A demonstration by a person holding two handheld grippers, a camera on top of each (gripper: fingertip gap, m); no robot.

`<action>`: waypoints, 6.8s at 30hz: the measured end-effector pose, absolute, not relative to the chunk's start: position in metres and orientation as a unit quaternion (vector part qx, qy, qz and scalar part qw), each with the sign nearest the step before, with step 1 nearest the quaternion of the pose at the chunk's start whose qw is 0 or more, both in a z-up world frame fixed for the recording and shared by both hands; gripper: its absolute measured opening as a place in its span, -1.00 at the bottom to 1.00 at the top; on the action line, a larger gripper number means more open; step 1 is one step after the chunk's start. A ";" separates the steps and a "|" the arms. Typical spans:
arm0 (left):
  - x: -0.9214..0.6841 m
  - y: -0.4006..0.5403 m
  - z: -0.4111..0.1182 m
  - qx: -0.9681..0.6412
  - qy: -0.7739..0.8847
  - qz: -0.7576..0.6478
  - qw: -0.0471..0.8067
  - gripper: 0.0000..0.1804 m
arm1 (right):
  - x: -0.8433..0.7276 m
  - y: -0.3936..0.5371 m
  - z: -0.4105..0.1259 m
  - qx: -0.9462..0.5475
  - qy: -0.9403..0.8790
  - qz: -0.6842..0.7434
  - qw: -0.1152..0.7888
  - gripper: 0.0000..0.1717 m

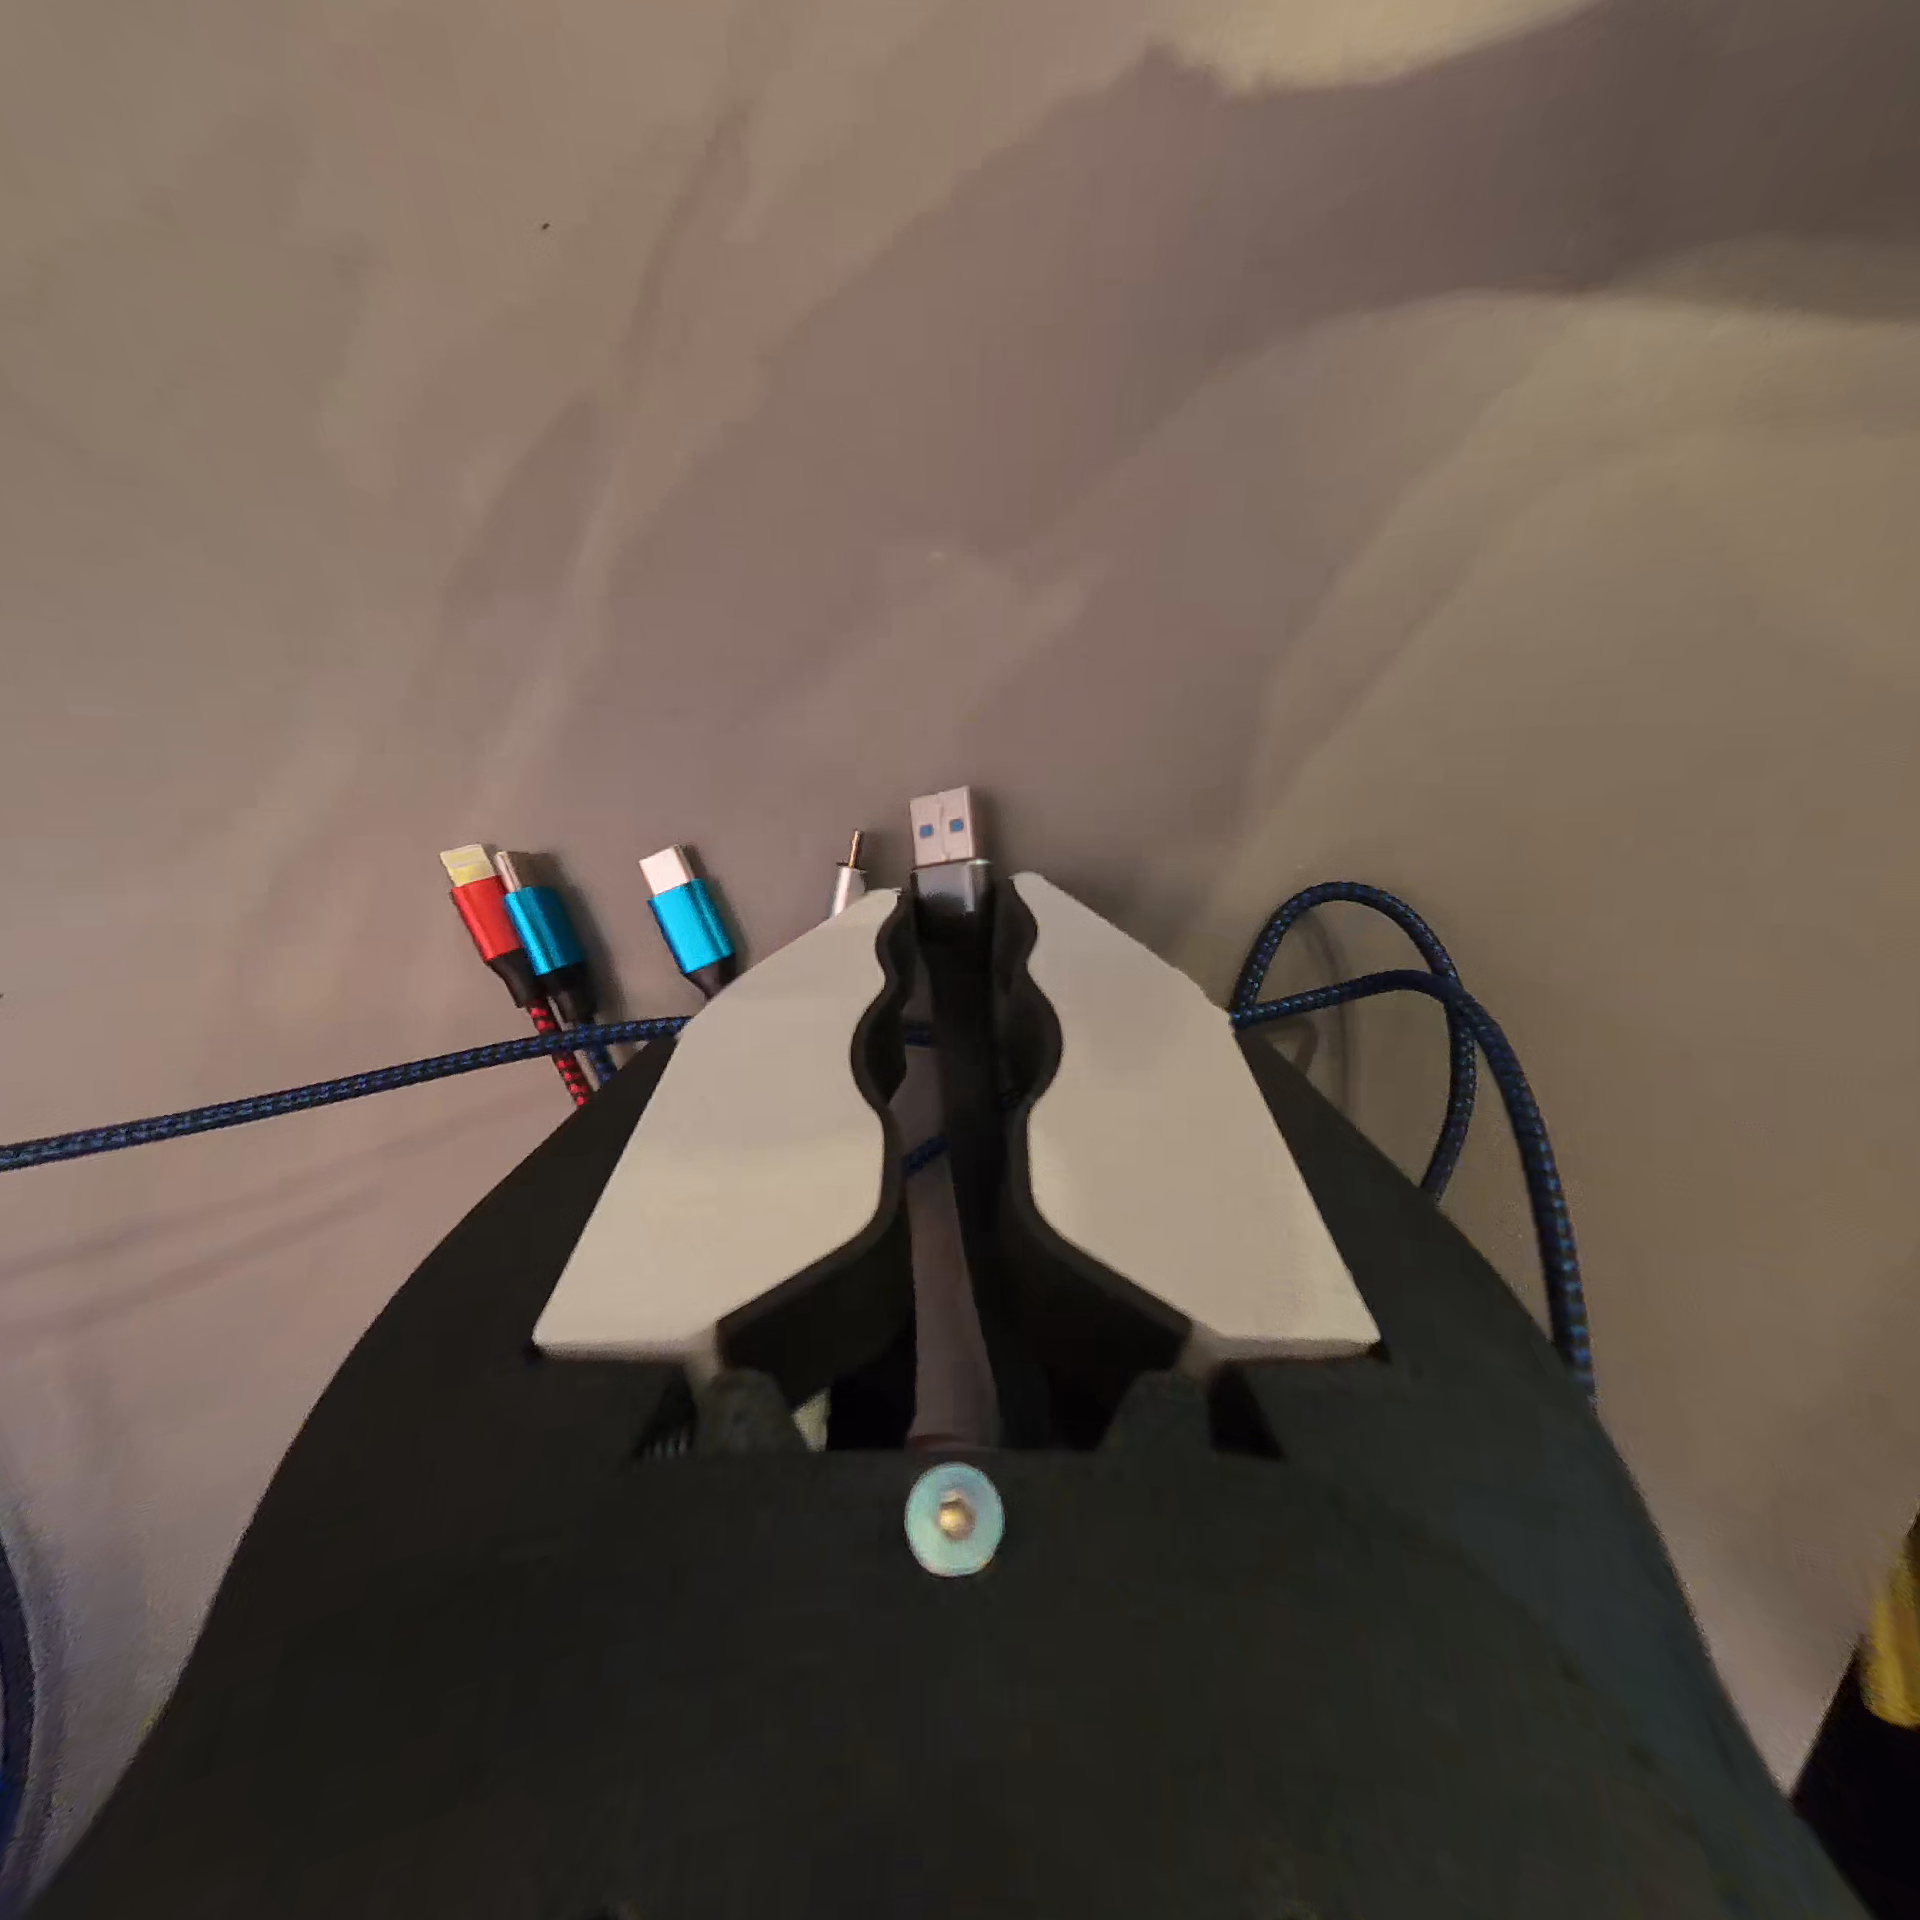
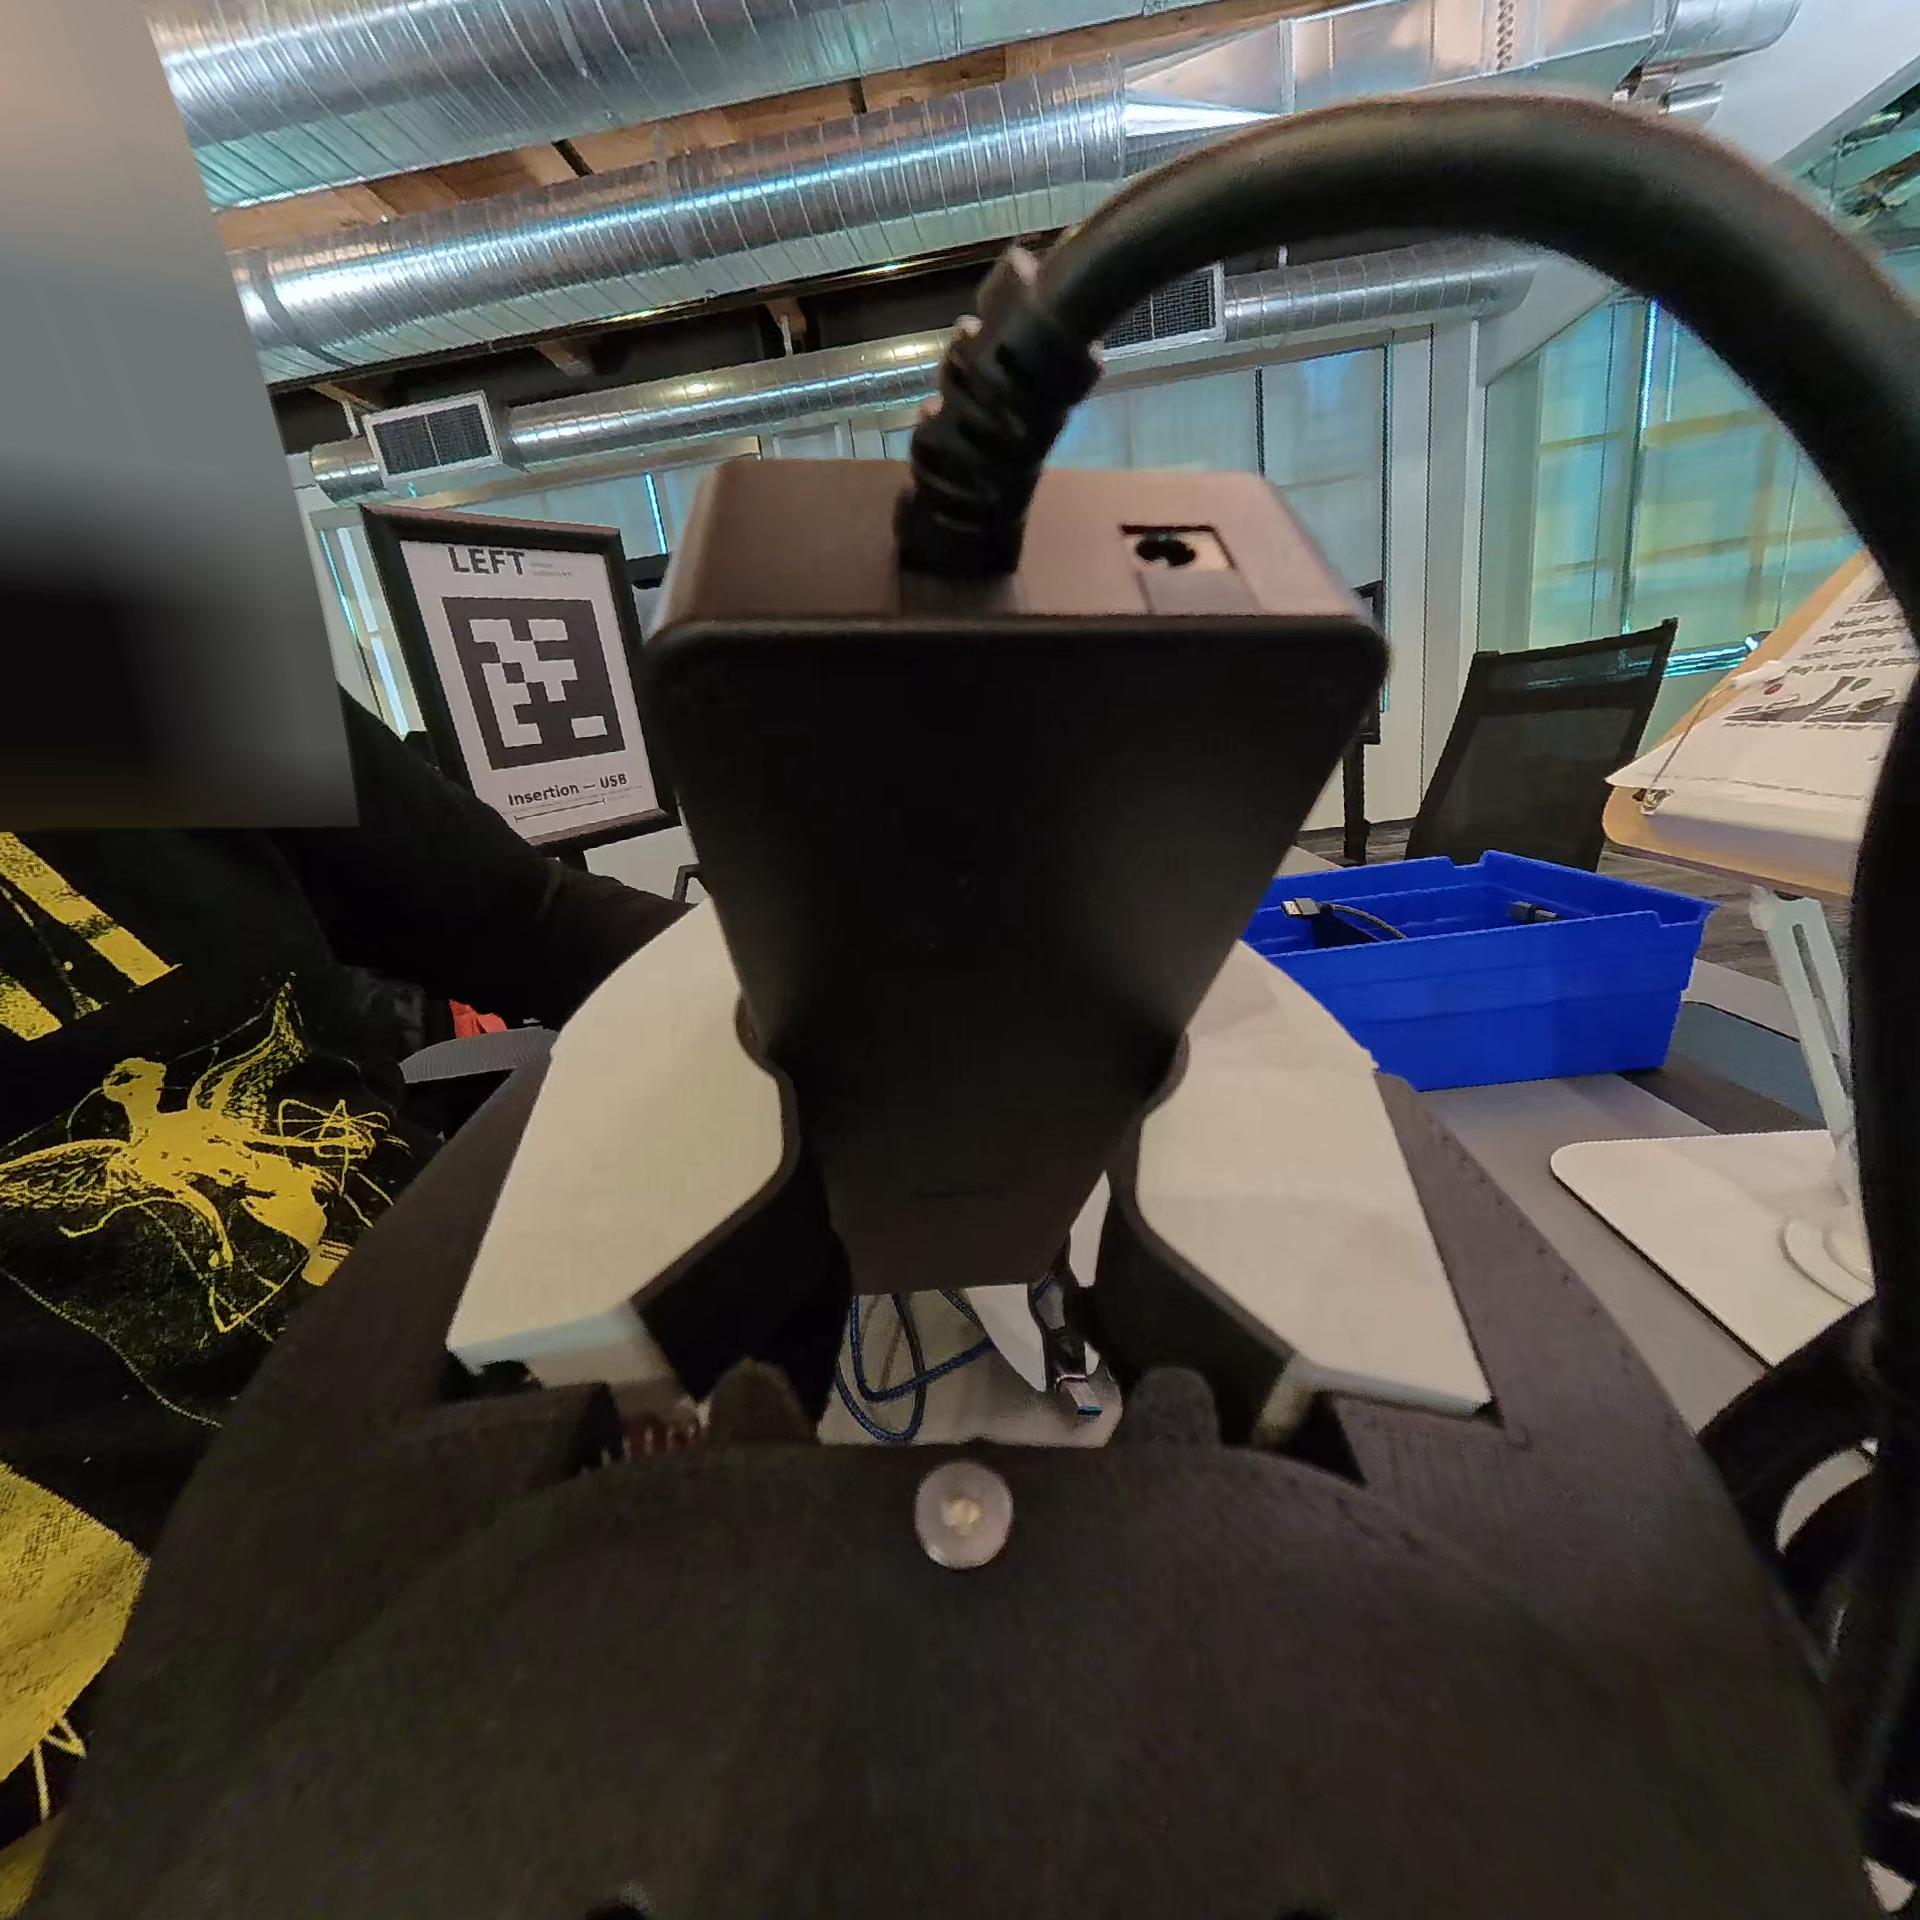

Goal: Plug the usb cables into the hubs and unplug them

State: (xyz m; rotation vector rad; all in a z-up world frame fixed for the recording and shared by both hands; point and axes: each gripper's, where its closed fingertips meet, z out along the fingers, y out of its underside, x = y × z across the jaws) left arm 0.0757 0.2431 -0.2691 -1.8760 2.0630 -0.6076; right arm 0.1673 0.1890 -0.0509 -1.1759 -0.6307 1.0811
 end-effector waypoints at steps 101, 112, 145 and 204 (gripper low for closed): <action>0.132 0.194 -0.148 -0.429 0.892 -0.043 0.134 -0.88 | 0.119 0.207 -0.158 -0.720 -0.393 0.344 0.457 -0.26; 0.140 0.185 -0.137 -0.447 0.874 -0.127 0.141 -0.87 | 0.122 0.201 -0.142 -0.676 -0.399 0.373 0.494 -0.26; 0.079 0.196 -0.264 -0.493 0.853 -0.123 0.119 -0.80 | 0.132 0.210 -0.152 -0.693 -0.396 0.338 0.499 -0.25; 0.123 0.186 -0.131 -0.510 0.821 -0.167 0.197 -0.88 | 0.114 0.205 -0.155 -0.674 -0.430 0.330 0.503 -0.25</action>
